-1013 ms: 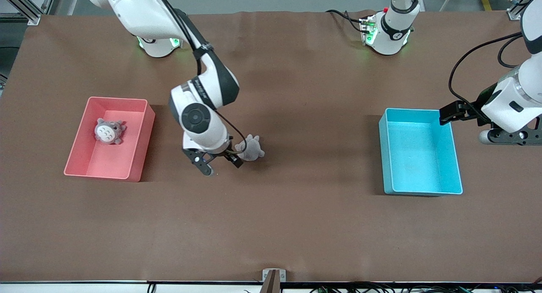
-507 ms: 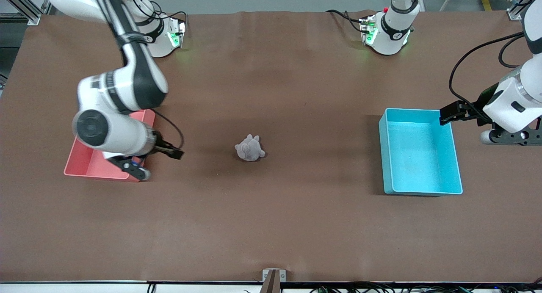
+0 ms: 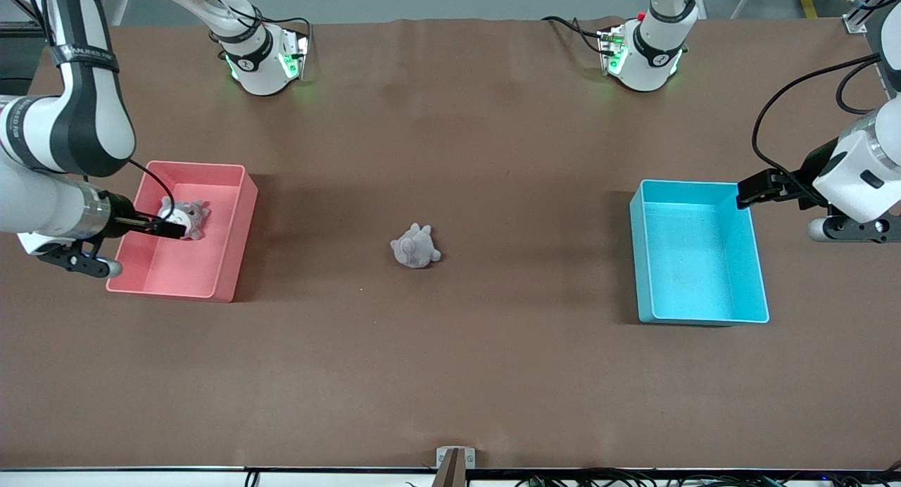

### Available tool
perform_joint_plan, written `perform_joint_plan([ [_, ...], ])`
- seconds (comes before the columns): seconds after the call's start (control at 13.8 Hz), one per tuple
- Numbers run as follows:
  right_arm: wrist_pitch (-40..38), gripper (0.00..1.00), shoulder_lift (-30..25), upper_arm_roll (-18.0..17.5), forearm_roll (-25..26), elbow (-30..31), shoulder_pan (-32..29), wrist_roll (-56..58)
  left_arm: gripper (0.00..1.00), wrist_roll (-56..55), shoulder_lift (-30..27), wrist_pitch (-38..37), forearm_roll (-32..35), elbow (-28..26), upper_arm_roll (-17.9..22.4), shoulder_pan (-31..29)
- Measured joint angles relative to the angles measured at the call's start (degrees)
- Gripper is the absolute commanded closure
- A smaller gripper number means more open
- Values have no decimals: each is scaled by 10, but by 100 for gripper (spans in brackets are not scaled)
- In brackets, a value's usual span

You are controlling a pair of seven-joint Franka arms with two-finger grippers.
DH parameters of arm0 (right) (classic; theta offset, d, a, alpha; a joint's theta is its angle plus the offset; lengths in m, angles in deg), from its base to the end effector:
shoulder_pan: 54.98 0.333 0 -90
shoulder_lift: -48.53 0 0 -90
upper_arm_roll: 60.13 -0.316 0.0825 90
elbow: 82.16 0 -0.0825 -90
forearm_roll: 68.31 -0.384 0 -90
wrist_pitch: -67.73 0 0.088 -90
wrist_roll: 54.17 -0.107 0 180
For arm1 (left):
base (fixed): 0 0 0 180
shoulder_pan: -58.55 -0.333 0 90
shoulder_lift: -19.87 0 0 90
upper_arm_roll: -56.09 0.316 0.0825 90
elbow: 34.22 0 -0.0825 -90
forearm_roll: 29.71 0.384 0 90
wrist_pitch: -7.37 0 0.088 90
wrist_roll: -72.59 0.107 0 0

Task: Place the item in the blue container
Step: 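Lower the right gripper into the pink box and grasp the second plush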

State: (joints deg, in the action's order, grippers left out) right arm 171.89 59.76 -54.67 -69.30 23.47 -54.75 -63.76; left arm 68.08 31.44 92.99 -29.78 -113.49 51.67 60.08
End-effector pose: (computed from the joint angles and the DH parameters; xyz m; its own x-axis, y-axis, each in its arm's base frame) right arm 0.5825 -0.0495 0.4037 0.9413 -0.2599 -0.2153 -0.2575 -0.9655 0.0395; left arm 0.6043 -0.0582 0.5887 0.9955 -0.0246 -0.0914 -0.0239 -0.9997 0.0095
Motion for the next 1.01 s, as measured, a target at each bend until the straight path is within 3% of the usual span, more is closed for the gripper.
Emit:
perform_joint_plan([
  [0.58, 268, 0, -26, -1, 12, 213, -91, 147, 0, 0, 0, -1, 0, 0, 0, 0],
  [1.01, 389, 0, -16, -3, 12, 302, -113, 161, 0, 0, 0, -1, 0, 0, 0, 0],
])
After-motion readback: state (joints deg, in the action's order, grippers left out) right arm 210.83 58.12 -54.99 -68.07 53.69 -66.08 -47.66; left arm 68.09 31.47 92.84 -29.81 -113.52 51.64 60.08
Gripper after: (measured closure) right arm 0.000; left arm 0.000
